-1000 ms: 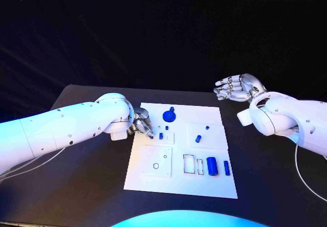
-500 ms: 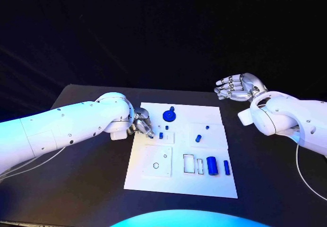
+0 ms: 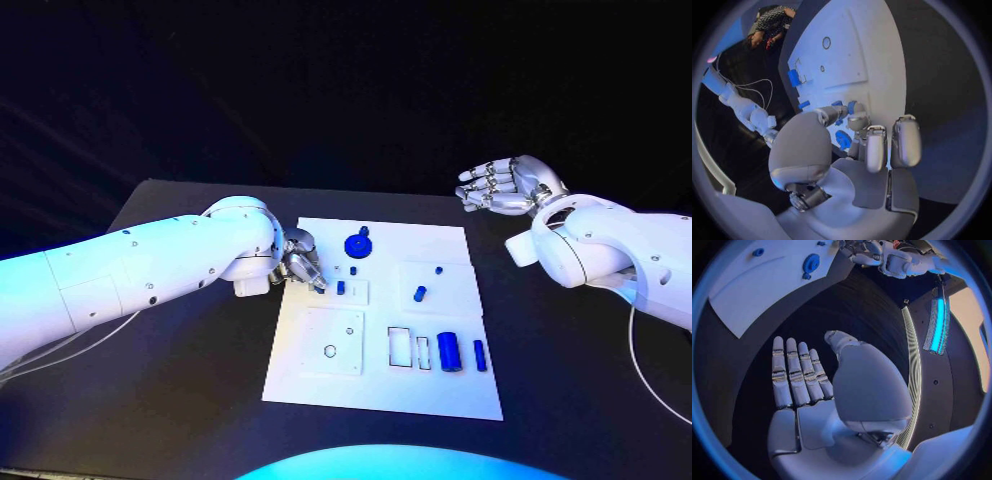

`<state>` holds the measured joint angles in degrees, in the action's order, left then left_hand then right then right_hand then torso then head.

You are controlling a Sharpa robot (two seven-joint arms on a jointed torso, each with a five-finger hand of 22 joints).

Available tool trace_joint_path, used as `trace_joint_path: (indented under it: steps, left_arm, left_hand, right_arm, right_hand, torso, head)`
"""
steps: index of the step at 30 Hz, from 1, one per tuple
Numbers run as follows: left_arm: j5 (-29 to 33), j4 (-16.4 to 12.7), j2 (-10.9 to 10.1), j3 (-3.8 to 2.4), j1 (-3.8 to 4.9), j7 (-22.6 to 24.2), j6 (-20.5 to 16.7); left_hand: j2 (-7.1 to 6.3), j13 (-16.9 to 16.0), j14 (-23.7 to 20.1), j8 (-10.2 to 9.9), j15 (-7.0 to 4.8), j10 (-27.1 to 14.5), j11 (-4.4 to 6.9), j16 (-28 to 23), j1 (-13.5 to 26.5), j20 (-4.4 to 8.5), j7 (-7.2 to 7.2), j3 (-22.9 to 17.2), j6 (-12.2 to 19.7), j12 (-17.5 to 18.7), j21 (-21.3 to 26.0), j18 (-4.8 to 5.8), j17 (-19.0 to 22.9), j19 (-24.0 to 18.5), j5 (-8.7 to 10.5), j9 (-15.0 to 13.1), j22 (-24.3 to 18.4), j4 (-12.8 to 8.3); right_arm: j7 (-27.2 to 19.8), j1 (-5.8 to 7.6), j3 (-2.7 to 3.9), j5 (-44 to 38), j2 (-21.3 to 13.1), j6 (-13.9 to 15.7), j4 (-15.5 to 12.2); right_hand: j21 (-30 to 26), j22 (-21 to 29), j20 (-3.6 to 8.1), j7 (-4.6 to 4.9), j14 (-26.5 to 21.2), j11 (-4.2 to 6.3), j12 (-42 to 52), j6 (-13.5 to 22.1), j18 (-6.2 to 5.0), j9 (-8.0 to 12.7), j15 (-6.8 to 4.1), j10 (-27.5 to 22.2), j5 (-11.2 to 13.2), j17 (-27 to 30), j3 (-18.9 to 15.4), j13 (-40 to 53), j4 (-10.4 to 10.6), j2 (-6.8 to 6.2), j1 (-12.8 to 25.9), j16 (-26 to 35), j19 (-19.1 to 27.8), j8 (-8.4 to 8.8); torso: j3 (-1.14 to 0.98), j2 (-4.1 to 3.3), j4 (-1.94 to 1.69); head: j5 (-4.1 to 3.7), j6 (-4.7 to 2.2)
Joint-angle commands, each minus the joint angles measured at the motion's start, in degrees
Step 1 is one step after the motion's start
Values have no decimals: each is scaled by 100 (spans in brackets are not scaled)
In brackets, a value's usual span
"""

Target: Assemble the parts on the task board

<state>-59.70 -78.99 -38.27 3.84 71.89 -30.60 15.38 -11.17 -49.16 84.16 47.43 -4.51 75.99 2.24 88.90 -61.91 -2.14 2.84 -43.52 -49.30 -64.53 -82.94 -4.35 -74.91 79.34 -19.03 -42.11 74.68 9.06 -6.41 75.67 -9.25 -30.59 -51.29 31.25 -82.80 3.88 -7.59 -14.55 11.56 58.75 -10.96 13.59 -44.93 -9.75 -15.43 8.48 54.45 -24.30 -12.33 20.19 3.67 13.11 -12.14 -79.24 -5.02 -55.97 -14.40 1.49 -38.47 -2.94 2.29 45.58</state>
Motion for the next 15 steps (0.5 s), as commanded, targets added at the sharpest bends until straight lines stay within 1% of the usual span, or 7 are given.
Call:
trace_joint_path:
  steps: [1,6,10,15]
  left_arm:
    - [58,23,29,11,-21,6,21]
    - [81,68,60,11,-21,7,13]
    - [119,83,80,12,-28,8,32]
    - [138,94,95,13,-35,9,43]
  left_hand:
    - [20,0,539,16,-37,37,-16,33,46,39,-90,-635,-116,-6,-15,71,-1347,-3,23,3,-4,-666]
    - [54,3,539,13,-41,37,-10,33,51,42,-98,-632,-121,-1,-15,72,-1348,-2,26,2,-3,-656]
    - [52,11,539,9,-44,39,-9,33,91,46,-100,-586,-128,8,-13,72,-1347,-2,43,0,-4,-636]
    - [36,2,538,-7,-49,44,-2,31,176,52,-112,-486,-140,10,-11,73,-1343,1,50,1,-1,-590]
  right_arm:
    - [-52,-2,1,-65,-5,-11,-20]
    - [-51,-2,1,-64,-10,-11,-33]
    - [-52,-2,1,-63,-12,-14,-39]
    - [-61,-2,1,-41,-16,-23,-45]
  right_hand:
    - [5,8,-8,322,27,-18,-24,-26,-72,4,11,40,-20,5,13,-9,-34,-16,18,29,-35,19]
    - [4,14,-9,323,25,-20,-31,-25,-71,7,12,39,-36,10,17,-9,-37,-15,19,34,-33,21]
    - [4,14,-9,323,25,-20,-31,-25,-71,7,12,39,-36,10,17,-9,-37,-15,19,34,-33,21]
    - [4,16,-10,324,25,-20,-33,-25,-71,8,13,39,-41,11,18,-8,-37,-15,20,36,-32,22]
  torso:
    - [-3,-4,4]
    - [-3,-4,2]
    - [0,-9,4]
    - [0,-6,3]
  head:
    - [-4,-4]
    - [-1,0]
    - [-8,-7]
    - [-24,6]
